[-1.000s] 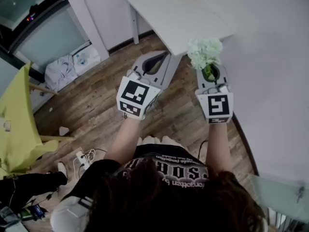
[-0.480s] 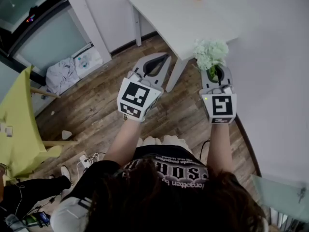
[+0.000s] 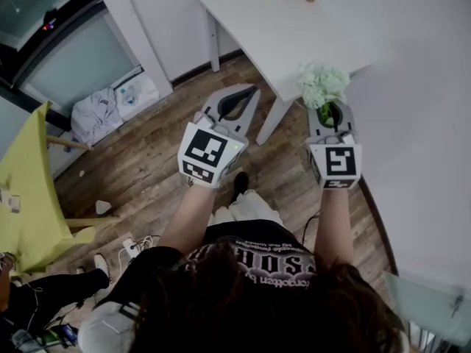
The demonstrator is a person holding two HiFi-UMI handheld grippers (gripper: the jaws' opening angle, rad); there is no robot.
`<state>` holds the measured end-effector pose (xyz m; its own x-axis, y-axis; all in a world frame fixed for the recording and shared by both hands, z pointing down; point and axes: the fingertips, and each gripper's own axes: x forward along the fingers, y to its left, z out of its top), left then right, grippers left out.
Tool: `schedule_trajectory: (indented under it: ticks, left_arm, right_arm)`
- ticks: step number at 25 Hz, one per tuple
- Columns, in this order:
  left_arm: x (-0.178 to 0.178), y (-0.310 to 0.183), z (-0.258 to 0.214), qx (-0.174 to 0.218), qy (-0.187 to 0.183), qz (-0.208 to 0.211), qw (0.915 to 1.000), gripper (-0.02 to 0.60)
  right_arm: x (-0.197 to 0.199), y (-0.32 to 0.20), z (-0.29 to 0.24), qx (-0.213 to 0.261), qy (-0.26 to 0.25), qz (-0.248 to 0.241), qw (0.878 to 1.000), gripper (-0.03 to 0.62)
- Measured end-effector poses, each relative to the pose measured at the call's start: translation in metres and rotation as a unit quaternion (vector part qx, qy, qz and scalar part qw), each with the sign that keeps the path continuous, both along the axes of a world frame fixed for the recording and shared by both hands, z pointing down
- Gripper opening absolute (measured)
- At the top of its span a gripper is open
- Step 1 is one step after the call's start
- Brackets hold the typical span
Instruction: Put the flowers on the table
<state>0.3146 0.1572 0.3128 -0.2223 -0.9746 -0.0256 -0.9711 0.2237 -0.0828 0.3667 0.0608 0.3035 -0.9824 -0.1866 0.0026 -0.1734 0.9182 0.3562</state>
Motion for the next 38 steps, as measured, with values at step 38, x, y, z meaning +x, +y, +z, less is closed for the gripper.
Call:
schedule_trajectory:
  ticks: [38]
  left_arm:
    - [-0.234, -0.148, -0.003, 0.001, -0.001, 0.018, 0.9998, 0.0]
  right_arm:
    - [-0.219, -0.159, 0.017, 0.0, 0.033, 0.039, 0.999, 0.055]
